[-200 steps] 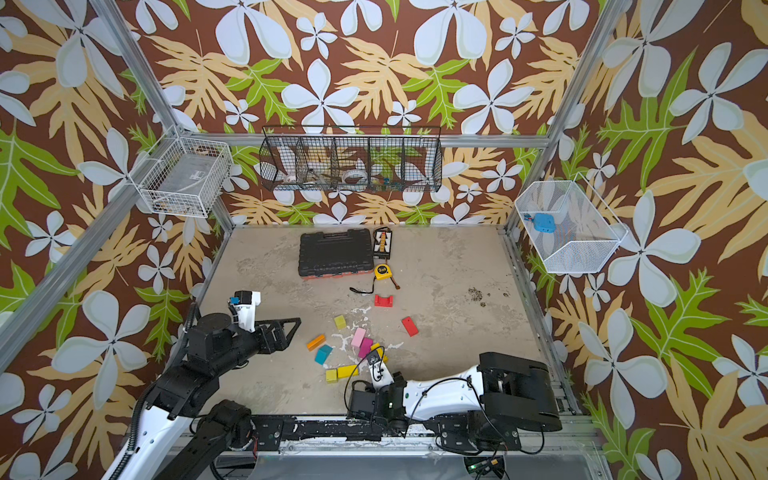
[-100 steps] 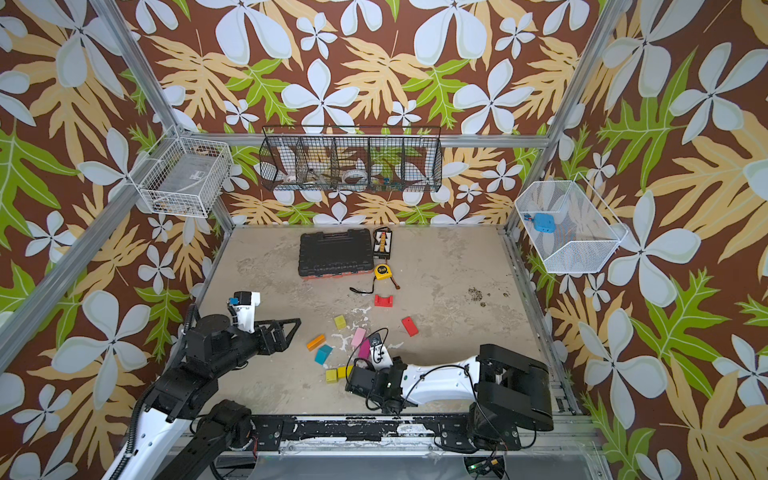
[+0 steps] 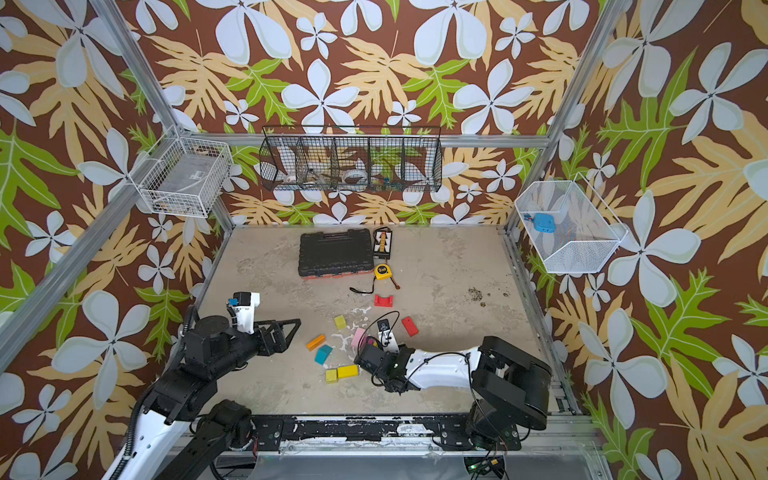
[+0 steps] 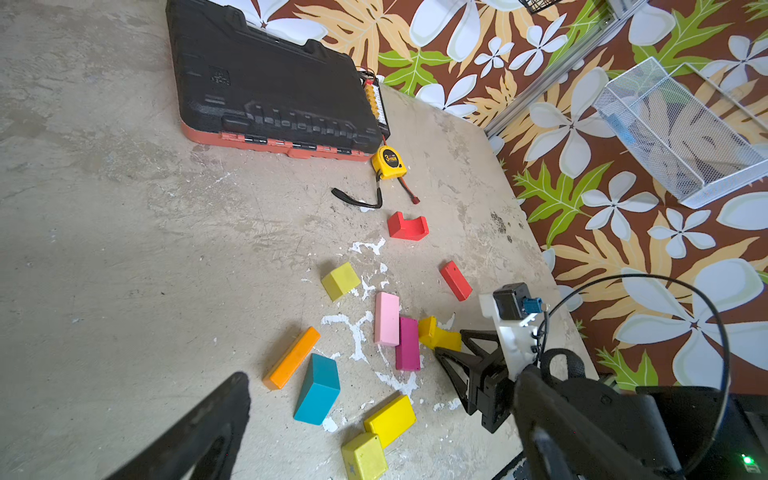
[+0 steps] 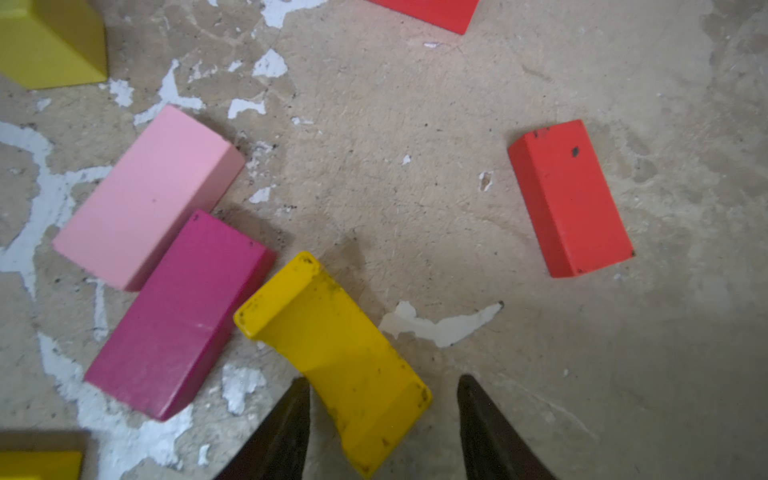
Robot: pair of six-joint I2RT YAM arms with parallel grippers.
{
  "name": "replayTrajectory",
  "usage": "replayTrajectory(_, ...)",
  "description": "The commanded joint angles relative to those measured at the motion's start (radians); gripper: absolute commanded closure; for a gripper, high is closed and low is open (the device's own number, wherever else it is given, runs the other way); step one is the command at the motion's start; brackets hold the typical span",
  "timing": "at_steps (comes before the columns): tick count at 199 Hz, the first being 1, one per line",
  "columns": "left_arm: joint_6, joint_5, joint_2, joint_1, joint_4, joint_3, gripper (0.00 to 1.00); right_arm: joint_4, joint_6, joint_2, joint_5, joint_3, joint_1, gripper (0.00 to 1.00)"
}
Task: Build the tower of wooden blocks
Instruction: 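Move the right gripper over the yellow arch block, then lower the right gripper onto the yellow arch block and close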
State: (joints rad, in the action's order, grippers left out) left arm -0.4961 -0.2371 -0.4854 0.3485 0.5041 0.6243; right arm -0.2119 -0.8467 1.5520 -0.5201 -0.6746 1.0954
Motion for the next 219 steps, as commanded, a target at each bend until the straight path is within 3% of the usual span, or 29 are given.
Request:
replayTrajectory(1, 0.001, 0.005, 0.002, 0.005, 0.008, 0.003, 0.00, 0.033, 0.016, -0.015, 0.012, 0.006, -0.021, 0.43)
replayTrajectory(72, 0.002, 0.004, -0.004, 0.007, 0.008, 0.005, 0.00, 0.110, 0.017, -0.093, 0.071, 0.028, -0.099, 0.51)
replayTrajectory(219, 0.002, 0.002, 0.012, 0.009, 0.008, 0.003, 0.00, 0.143, -0.043, -0.049, 0.071, 0.068, -0.101, 0.67)
